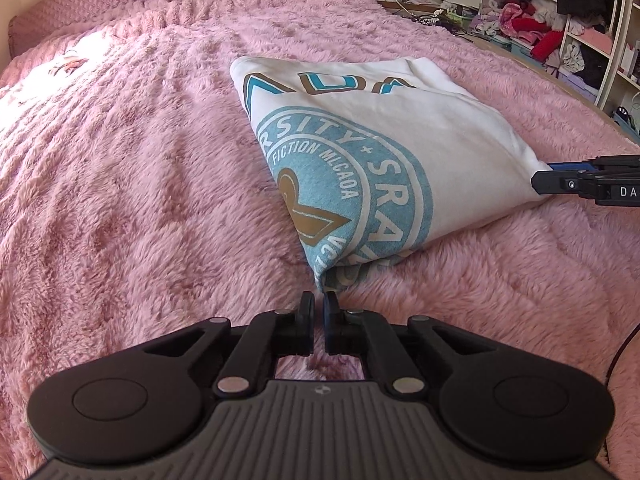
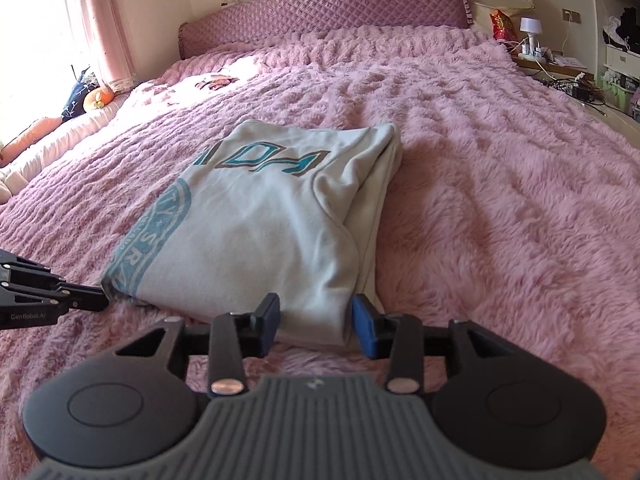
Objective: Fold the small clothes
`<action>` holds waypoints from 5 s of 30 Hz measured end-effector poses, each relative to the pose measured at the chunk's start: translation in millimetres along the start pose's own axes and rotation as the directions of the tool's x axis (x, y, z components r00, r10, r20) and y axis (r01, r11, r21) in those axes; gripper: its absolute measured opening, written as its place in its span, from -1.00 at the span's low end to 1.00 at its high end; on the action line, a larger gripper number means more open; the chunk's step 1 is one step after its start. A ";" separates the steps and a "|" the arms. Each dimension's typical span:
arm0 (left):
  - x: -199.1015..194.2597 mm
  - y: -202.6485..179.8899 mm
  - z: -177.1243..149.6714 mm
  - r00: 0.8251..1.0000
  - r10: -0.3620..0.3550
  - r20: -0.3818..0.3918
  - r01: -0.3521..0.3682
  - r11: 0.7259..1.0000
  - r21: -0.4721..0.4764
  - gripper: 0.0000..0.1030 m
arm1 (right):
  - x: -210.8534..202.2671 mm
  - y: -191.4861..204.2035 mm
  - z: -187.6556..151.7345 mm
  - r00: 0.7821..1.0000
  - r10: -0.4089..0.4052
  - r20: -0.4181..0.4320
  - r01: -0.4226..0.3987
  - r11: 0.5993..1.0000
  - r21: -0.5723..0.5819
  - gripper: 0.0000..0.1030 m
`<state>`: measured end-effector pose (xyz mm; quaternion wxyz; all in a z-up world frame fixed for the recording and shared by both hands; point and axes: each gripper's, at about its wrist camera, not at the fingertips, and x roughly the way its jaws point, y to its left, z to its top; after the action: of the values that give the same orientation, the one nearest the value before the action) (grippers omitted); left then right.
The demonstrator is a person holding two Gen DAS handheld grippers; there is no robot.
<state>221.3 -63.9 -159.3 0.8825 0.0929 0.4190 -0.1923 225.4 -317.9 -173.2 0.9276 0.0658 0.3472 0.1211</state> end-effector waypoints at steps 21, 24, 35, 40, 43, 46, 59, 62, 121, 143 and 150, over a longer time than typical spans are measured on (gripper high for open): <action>14.3 -10.6 8.2 0.997 0.048 0.067 -0.055 0.993 0.103 -0.87 | 6.7 -9.0 -11.4 0.996 -0.084 -0.024 0.085 0.995 0.046 -1.00; 15.3 3.1 10.9 0.999 0.029 0.043 -0.027 0.999 -0.047 -0.89 | 4.9 -8.6 -10.7 0.997 -0.079 -0.025 0.080 0.996 0.044 -1.00; -15.1 5.1 6.9 0.999 0.042 0.018 -0.040 0.993 -0.108 -0.69 | 1.8 -5.0 -6.5 0.996 -0.083 -0.027 0.084 0.996 0.021 -0.93; -37.8 16.6 16.0 0.994 0.047 0.095 -0.033 0.989 -0.147 -0.61 | -2.7 -4.3 -5.8 0.997 -0.074 -0.016 0.075 0.997 0.027 -0.69; -39.3 18.7 29.8 0.989 0.024 0.149 -0.002 0.989 -0.151 -0.55 | -17.0 -3.9 -2.5 0.996 -0.085 0.025 0.084 0.996 0.035 -0.41; -32.6 17.6 44.6 0.981 -0.002 0.196 0.028 0.991 -0.131 -0.50 | -28.8 -8.1 9.8 0.992 -0.087 0.090 0.082 0.995 0.052 -0.37; 26.5 11.1 75.8 0.973 -0.067 0.222 0.102 0.983 -0.150 -0.50 | 80.7 -30.5 120.8 0.992 -0.067 0.103 0.057 0.994 0.097 -0.38; 32.8 11.6 71.1 0.974 -0.070 0.217 0.105 0.983 -0.151 -0.49 | 111.6 -32.7 130.1 0.993 -0.105 0.052 0.100 0.990 0.099 -0.38; 15.9 -5.2 41.7 0.974 -0.101 0.200 0.128 0.984 -0.126 -0.24 | 19.9 -52.9 78.0 0.997 0.019 0.081 -0.040 0.962 0.270 -0.48; 21.8 -10.4 38.8 0.978 -0.141 0.152 0.171 0.964 -0.202 -0.25 | 39.3 -27.3 34.2 0.996 -0.024 -0.085 0.038 0.985 0.171 -0.94; 17.6 -14.9 41.1 0.981 -0.131 0.144 0.157 0.970 -0.185 -0.20 | 11.0 -20.3 34.9 0.999 -0.037 0.000 0.037 0.977 0.211 -0.60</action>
<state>254.1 -95.4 -147.0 0.8966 -0.0377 0.3827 -0.2194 260.2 -335.7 -158.1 0.9181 0.1574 0.3576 0.0662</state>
